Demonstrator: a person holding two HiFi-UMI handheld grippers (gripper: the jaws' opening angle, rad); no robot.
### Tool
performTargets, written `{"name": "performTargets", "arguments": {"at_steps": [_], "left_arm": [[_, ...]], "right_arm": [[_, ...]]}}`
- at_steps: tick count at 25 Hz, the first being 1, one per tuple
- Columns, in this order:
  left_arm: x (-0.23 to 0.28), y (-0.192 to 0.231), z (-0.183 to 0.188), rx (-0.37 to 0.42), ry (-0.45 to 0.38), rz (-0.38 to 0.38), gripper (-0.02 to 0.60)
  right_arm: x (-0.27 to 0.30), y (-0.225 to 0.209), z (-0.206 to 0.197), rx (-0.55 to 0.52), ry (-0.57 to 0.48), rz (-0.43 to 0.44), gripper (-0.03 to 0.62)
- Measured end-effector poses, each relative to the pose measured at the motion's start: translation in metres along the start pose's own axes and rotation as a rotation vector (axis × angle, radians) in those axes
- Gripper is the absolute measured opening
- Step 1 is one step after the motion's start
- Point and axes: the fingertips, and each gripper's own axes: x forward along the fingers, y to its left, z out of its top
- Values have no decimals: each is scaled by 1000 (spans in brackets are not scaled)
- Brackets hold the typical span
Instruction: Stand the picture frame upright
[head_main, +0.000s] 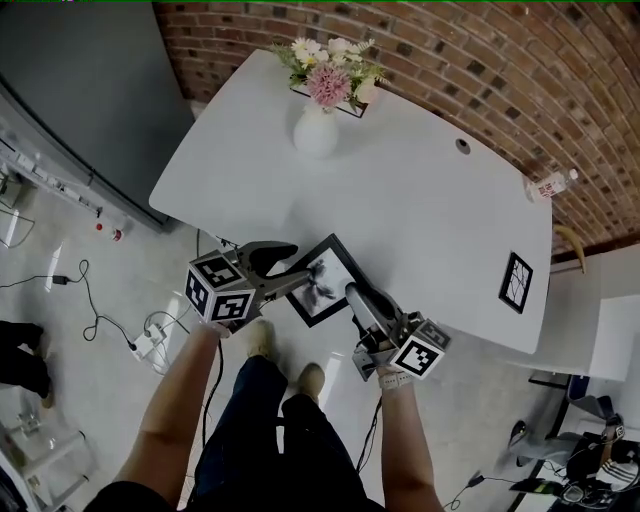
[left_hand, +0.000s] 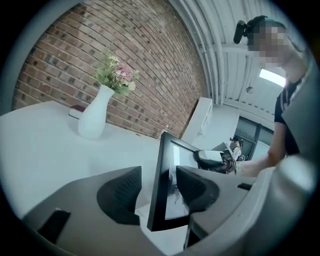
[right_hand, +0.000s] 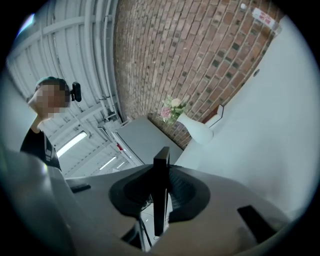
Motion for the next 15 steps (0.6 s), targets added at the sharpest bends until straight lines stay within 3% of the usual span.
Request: {"name": "performTargets", "arguments": {"at_steps": [4,7,10,15], "left_arm": [[-12,12,8,5,33,-92,224],[-19,22,16,23,43,-147,180],[-26,36,25,36,35,-168,140],[-39,58,42,56,6,-179,126]], "right_arm": [[27,7,-2,-25,44,20,71],[48,8,0,-57,73,34,71],[68,9,4,-89,99,44,71],[97,10,13,-141,132,36,71]]}}
